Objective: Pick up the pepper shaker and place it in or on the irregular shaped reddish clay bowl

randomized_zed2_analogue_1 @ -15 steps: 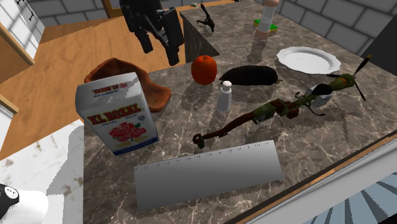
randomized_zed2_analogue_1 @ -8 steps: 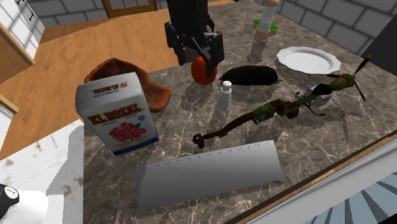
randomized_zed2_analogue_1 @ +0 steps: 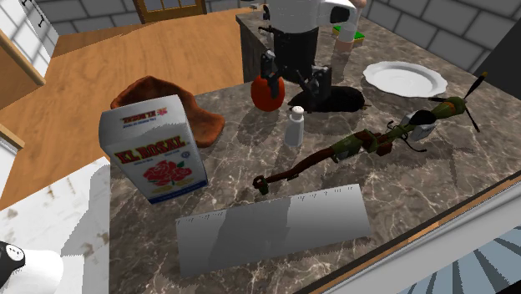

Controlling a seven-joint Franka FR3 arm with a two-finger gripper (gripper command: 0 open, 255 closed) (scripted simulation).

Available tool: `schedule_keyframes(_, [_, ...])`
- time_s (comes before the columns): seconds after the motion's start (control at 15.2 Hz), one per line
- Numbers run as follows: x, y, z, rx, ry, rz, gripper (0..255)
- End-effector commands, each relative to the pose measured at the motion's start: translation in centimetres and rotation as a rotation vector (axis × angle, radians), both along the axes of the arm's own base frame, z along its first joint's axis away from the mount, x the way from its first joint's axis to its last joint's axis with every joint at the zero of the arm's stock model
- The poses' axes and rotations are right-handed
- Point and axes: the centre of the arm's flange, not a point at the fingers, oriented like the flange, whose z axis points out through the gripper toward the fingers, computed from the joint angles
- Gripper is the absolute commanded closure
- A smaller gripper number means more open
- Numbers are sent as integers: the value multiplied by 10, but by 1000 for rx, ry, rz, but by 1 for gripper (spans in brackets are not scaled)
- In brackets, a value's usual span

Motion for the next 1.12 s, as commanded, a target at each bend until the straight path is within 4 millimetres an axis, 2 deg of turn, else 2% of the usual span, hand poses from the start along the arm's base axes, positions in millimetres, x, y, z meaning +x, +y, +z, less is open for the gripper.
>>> schedule_keyframes(0.0, [5, -4, -12, 1, 1, 3, 0])
schedule_keyframes(0.4, [6, -6, -41, 1, 1, 3, 0])
schedule_keyframes(0.92, [6, -6, -41, 1, 1, 3, 0])
schedule_keyframes(0.99, [6, -6, -41, 1, 1, 3, 255])
schedule_keyframes(1.06, [6, -6, -41, 1, 1, 3, 255])
